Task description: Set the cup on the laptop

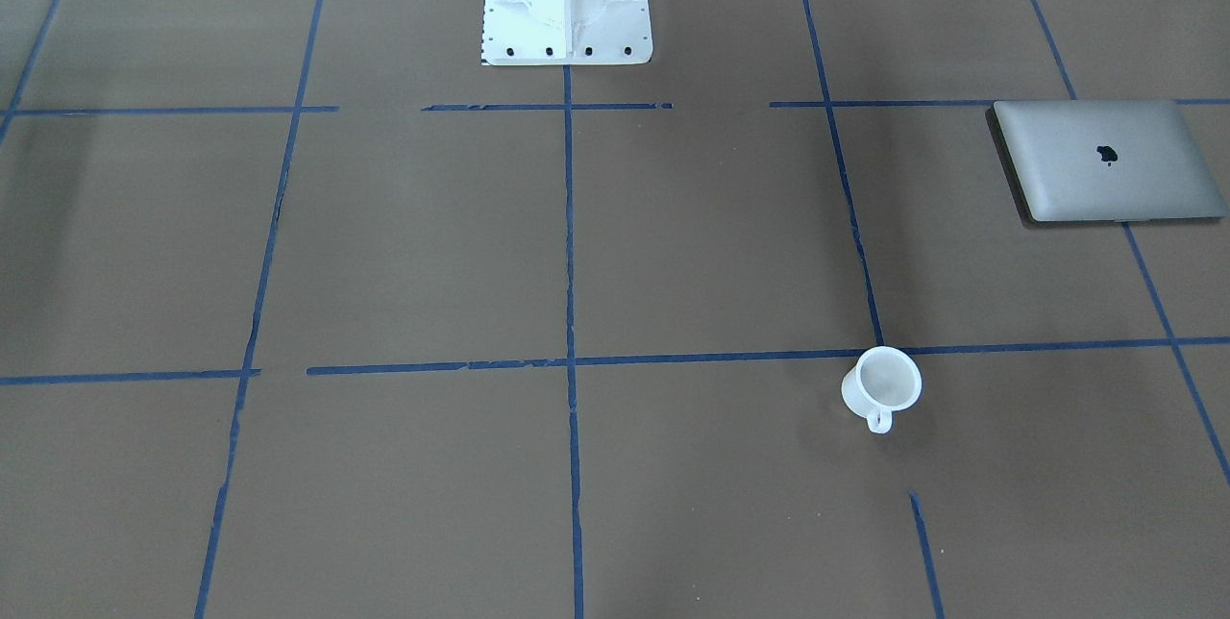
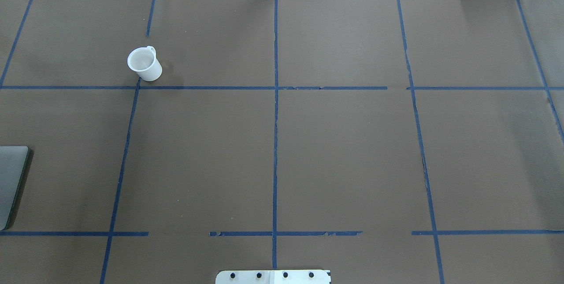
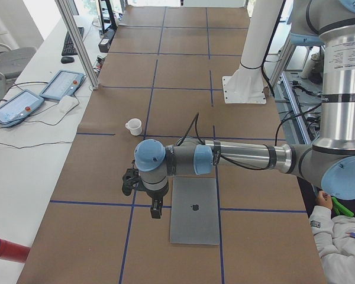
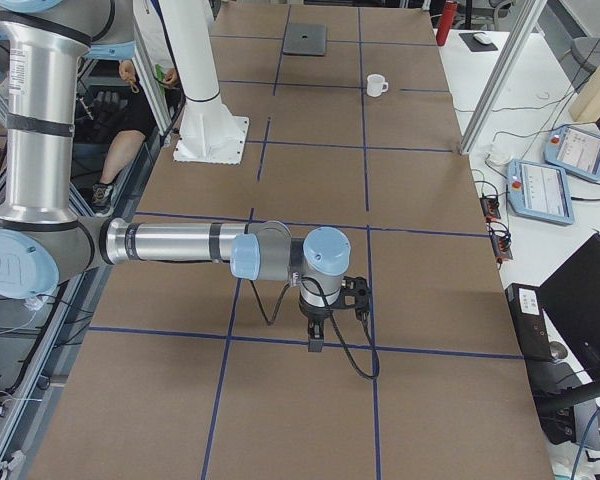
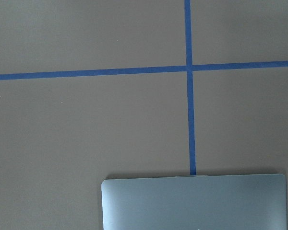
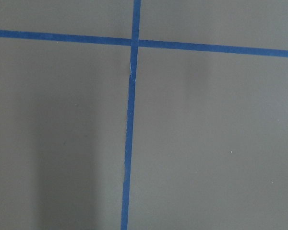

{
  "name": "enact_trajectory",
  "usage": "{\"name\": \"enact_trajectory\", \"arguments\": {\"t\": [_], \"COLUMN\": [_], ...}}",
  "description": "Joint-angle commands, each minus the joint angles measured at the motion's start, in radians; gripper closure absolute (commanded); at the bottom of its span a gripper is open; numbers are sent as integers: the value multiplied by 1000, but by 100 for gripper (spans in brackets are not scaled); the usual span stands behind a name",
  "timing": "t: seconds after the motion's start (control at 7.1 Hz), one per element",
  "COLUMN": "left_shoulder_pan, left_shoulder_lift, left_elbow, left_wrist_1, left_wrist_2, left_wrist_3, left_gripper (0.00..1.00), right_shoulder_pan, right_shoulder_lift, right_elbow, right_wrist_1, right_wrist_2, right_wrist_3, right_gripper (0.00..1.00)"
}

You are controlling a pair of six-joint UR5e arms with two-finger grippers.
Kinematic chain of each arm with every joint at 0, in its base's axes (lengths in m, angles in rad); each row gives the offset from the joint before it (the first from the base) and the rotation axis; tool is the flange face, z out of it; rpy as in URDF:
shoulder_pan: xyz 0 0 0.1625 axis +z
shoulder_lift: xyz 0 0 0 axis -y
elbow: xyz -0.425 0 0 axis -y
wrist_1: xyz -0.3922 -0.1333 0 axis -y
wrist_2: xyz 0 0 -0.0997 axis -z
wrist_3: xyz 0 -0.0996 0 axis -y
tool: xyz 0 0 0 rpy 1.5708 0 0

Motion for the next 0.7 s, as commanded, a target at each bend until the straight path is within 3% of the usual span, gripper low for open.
{"name": "enact_trajectory", "arguments": {"t": [0.0, 0.56], "left_shoulder_pan": [2, 38], "left_shoulder_lift": [2, 3], "left_elbow": [-5, -23], "left_wrist_1": [-3, -39], "left_wrist_2": [0, -1], "left_wrist_3": [0, -7], "left_gripper": [0, 0], "right_shoulder_pan": [0, 0], "right_shoulder_lift": [0, 0], "right_elbow": [0, 0], "right_wrist_1": [1, 1], "right_wrist_2": [0, 0], "right_wrist_3": [0, 0], "right_gripper": [0, 0]}}
